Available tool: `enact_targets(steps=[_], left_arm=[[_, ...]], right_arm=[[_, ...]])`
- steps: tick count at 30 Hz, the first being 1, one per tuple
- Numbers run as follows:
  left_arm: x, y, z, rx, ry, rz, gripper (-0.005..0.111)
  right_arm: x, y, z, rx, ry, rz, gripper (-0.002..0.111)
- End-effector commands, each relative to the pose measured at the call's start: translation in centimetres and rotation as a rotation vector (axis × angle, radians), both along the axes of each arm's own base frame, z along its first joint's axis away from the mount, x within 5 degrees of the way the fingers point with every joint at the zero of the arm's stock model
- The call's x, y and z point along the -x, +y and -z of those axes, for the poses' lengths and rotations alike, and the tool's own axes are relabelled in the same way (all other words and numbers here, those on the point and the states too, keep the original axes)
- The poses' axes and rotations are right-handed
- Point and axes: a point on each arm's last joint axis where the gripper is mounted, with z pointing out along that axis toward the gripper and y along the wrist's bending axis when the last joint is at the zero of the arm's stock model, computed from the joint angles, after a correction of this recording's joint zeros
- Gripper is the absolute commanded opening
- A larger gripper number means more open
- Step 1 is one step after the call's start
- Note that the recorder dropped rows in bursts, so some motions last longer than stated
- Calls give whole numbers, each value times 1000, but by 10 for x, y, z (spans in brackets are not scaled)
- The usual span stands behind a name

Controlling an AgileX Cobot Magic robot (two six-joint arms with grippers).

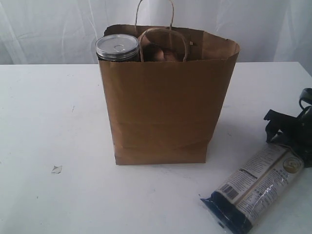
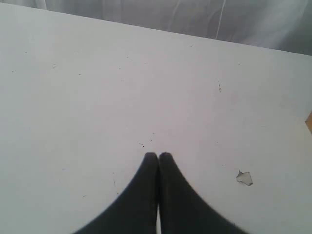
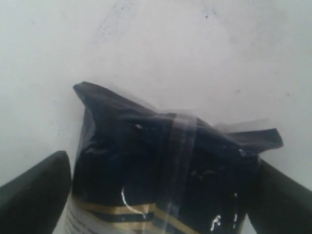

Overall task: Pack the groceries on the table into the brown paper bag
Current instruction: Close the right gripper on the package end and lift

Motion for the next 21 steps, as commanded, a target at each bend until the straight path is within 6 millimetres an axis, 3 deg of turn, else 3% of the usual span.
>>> enact_targets(steps=[1, 4, 9, 13, 21], left_arm=[[0, 0, 1, 3, 0, -1, 0], [0, 0, 1, 3, 0, -1, 0], [0, 0, 1, 3, 0, -1, 0], [0, 0, 1, 3, 0, -1, 0], [0, 0, 1, 3, 0, -1, 0]], right_arm=[[-1, 0, 16, 6, 26, -37, 86], [-1, 0, 22, 16, 50, -82, 67], [-2, 1, 16, 32, 23, -125, 0], [-7, 0, -15, 74, -125, -163, 0], [6, 4, -110, 275, -470, -391, 0]])
